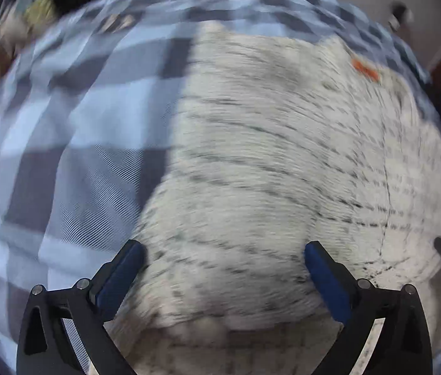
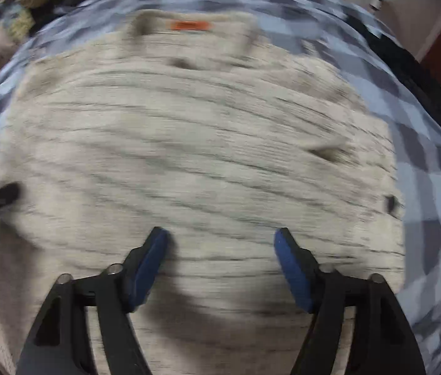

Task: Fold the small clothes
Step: 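Smooth the folded shirt flat with both tools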

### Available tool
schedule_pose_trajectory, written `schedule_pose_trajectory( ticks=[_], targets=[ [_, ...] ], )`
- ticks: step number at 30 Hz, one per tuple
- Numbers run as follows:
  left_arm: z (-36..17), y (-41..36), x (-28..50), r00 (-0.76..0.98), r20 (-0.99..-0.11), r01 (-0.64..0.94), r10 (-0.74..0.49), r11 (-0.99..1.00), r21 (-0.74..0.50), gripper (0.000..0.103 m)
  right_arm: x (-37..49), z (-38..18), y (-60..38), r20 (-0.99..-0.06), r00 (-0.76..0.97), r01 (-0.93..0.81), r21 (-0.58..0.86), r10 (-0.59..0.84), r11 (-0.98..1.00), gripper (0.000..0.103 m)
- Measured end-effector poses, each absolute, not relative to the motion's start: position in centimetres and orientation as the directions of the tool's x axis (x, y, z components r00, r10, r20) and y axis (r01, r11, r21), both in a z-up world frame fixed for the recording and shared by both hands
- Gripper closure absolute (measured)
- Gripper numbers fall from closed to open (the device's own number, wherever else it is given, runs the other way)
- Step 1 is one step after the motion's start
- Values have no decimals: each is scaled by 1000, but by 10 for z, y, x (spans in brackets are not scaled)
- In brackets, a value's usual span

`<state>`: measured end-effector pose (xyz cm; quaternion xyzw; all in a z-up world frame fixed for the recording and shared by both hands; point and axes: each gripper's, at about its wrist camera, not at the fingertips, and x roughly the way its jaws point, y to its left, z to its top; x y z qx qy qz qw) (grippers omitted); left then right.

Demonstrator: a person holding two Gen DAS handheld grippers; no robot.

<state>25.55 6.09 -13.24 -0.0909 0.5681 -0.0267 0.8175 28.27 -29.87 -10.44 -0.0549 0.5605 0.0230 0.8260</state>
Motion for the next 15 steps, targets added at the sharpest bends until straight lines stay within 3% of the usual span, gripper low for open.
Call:
schedule_pose_trajectory(
  ticks=[2,5,8,12,15],
  targets=[
    [-129,75,253,348,-920,-72,-178,974,-215,0,287,-108,-328,-935,352,12,-54,-55,998,18],
    [-117,99,249,331,-944,-189,20,981,-45,0,289,-104,-368,-936,334,130,163,111,978,24],
    [-102,132,250,325,-940,-296,106,955,5,0,287,-92,-368,-946,309,160,157,101,975,26],
    [-76,120,279,385,-916,-283,110,959,-4,0,294,-60,-362,-920,356,164,235,165,958,24],
    [-78,83,313,446,-894,-189,48,981,-42,0,314,-45,-343,-904,403,107,202,143,973,24]
  ],
)
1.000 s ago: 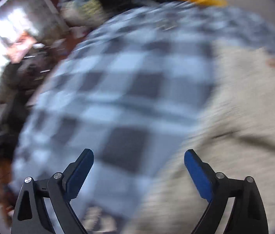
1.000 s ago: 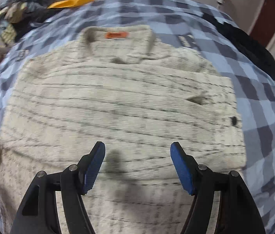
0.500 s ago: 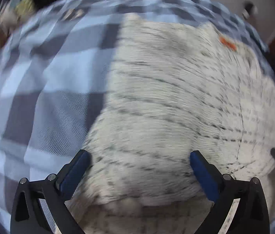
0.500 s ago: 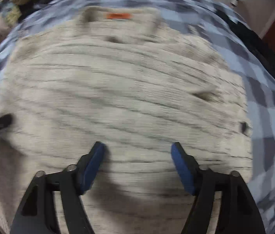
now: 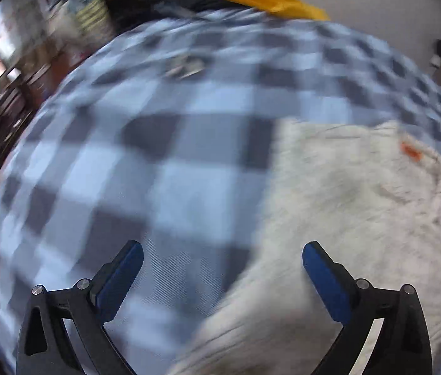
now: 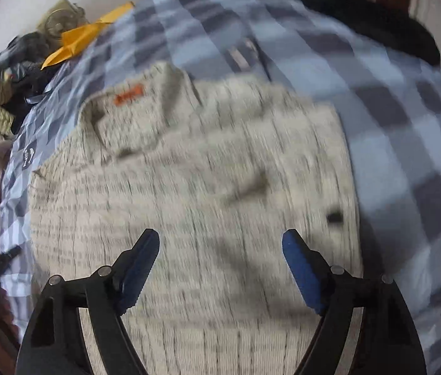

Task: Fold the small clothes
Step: 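Smooth the folded shirt flat with both tools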

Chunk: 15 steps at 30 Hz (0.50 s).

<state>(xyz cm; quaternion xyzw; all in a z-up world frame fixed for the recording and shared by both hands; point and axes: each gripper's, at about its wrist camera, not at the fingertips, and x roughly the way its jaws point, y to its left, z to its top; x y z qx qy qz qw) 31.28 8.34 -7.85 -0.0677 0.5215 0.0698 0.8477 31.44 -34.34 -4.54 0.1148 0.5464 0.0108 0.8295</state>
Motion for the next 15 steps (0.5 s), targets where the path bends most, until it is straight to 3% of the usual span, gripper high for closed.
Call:
schedule_pose_trajectory(
  ticks=[3,6,8,11,15],
  targets=[
    [-89,41,336,473,-878,-43,-65,994,-97,0,331,-46,-324,-880,450,67,204,153,977,24],
    [-106,15,358,472,-881,9,30,999,39,0,339,-60,-308,-874,442,-55,196,199,979,24],
    [-120,17,372,442,-892,9,99,993,115,0,345,-72,-285,-893,433,-135,73,126,988,24],
    [-122,48,374,454,-886,-46,88,996,75,0,349,-93,-290,-905,423,-106,-95,-41,990,24],
    [-107,95,372,437,-894,-133,95,990,40,0,353,-95,-349,-900,416,16,154,133,988,25]
  ],
)
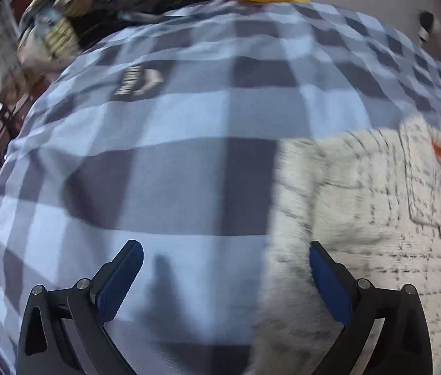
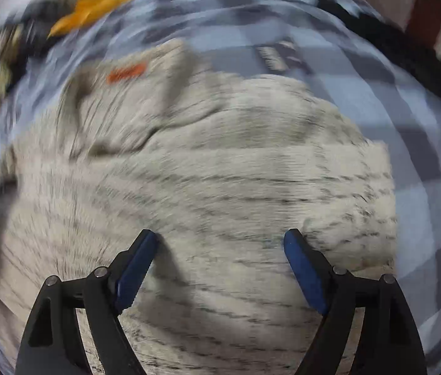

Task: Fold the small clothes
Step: 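Smooth the folded shirt flat with both tools, then grasp the hem edge of the cream shirt with both grippers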

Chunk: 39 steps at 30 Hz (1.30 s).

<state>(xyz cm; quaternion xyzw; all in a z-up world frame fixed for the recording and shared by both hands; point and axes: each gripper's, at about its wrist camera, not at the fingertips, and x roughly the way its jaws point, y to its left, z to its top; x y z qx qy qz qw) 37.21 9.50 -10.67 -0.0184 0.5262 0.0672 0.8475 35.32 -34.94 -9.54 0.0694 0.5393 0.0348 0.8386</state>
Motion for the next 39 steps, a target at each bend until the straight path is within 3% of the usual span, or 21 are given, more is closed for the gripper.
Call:
schedule_pose_trajectory(
  ticks=[2,4,6,9,13,18,23,33,35,37,39],
  targets=[
    [-92,105,363,453,-887,-126,89,991,36,0,352,-87,-366,-883,416,56,266,219,962,25],
    [-71,108,350,469,-864,-127,184,982,140,0,346,-75,-376,-859,416,73,358,297,931,24],
    [-48,112,334,491,-817,-115,303,952,284,0,330,-56,-384,-847,440,92,373,298,923,24],
    [-15,120,301,523,-786,-76,329,937,341,0,305,-29,-384,-839,469,87,353,275,932,24],
    [15,127,230,524,-825,-12,213,970,242,0,277,-5,-384,-839,483,61,319,251,946,24],
    [-12,129,128,328,-943,62,49,995,73,0,208,6,-391,-869,371,0,352,327,936,24],
    [-58,134,47,158,-987,11,-13,1000,-12,0,155,4,-419,-888,231,47,418,398,907,24],
    [-105,155,9,3,-994,-168,-107,980,-107,0,85,5,-460,-949,162,175,296,269,939,24],
    [-109,152,10,-10,-992,-159,-126,980,-123,7,77,5,-458,-949,165,171,295,268,940,24],
    [-114,148,10,-28,-992,-135,-126,983,-121,42,73,3,-450,-953,171,154,278,252,948,24],
    [-119,143,12,-48,-991,-123,-122,986,-115,61,71,1,-444,-963,165,143,237,213,961,24]
  ],
)
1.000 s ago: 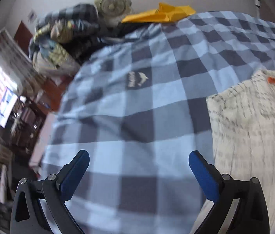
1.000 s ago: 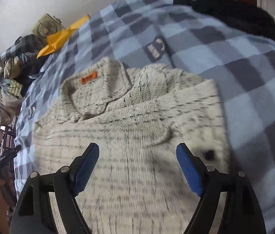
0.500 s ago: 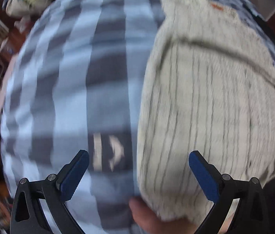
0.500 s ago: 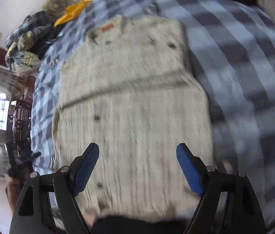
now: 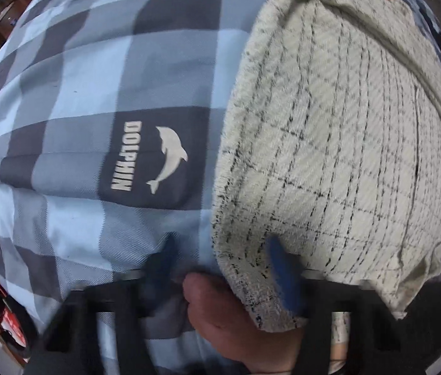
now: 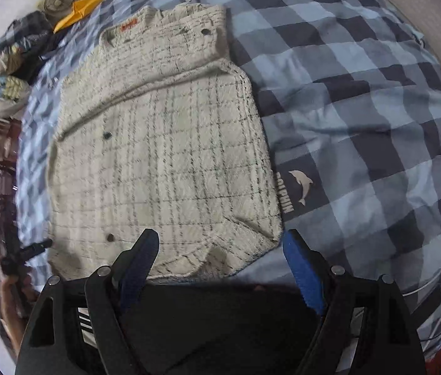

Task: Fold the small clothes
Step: 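Grasp the hem edge of the cream shirt with both grippers, then lift the hem with both grippers and fold it over toward the collar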

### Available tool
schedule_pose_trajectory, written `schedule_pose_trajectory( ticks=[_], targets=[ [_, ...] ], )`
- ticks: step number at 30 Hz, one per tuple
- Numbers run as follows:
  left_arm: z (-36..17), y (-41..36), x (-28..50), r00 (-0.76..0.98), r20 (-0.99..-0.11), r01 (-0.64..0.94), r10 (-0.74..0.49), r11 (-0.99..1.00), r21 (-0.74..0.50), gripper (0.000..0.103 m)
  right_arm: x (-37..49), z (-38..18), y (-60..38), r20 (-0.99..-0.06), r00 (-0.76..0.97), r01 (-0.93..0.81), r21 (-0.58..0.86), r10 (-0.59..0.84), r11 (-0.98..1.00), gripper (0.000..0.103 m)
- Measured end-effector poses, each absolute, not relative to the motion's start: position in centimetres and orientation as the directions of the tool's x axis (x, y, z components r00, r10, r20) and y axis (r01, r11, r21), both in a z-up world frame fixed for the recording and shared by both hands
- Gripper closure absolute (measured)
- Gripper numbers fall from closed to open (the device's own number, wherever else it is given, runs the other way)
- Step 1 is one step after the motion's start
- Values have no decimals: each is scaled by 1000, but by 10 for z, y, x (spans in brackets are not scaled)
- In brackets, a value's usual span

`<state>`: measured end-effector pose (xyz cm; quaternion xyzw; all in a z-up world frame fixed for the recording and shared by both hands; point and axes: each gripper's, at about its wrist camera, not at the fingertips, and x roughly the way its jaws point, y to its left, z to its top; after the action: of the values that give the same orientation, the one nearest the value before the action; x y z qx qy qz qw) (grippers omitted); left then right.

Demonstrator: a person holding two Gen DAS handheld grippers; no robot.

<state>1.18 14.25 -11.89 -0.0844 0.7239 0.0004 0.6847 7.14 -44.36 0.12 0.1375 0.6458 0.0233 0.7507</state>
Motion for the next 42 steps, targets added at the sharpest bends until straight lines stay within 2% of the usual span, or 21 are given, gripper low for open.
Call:
schedule_pose_trajectory(
  ticks=[2,4,6,12,16,20,27,34,35,36,37,38,42],
  targets=[
    [-122,139,13,-61,-988,-120,-138,984,-130,72,68,-1,-443,-967,152,133,225,204,965,24],
    [-125,143,11,-56,-985,-125,-166,980,-158,88,68,-3,-443,-968,126,127,231,215,965,24],
    [-124,142,10,-32,-981,-119,-193,975,-188,95,69,-9,-447,-970,85,135,238,228,962,24],
    [-99,144,8,77,-951,-112,-300,945,-307,96,79,-57,-456,-948,-125,200,266,294,943,24],
    [-96,152,8,107,-934,-136,-342,925,-354,97,94,-98,-458,-926,-260,194,228,274,954,24],
    [-100,166,9,125,-917,-191,-379,898,-397,97,106,-120,-435,-912,-343,62,216,224,974,24],
    [-96,188,6,155,-882,-252,-445,845,-471,97,101,-145,-369,-914,-404,-328,191,45,925,24],
    [-97,187,10,153,-891,-257,-427,854,-453,97,75,-186,-332,-895,-438,-498,162,-86,852,24],
    [-98,187,10,151,-891,-258,-427,853,-453,97,71,-190,-329,-895,-437,-511,164,-91,844,26],
    [-98,188,10,151,-890,-257,-430,852,-456,97,67,-190,-325,-899,-427,-531,166,-93,831,47],
    [-98,187,10,151,-887,-257,-436,849,-462,97,62,-189,-323,-905,-415,-552,172,-91,816,84],
    [-98,187,10,153,-882,-257,-445,844,-470,97,52,-187,-321,-908,-409,-569,179,-87,803,98],
    [-93,193,8,190,-836,-266,-515,793,-549,97,29,-166,-316,-945,-326,-559,161,-37,813,100]
  ],
)
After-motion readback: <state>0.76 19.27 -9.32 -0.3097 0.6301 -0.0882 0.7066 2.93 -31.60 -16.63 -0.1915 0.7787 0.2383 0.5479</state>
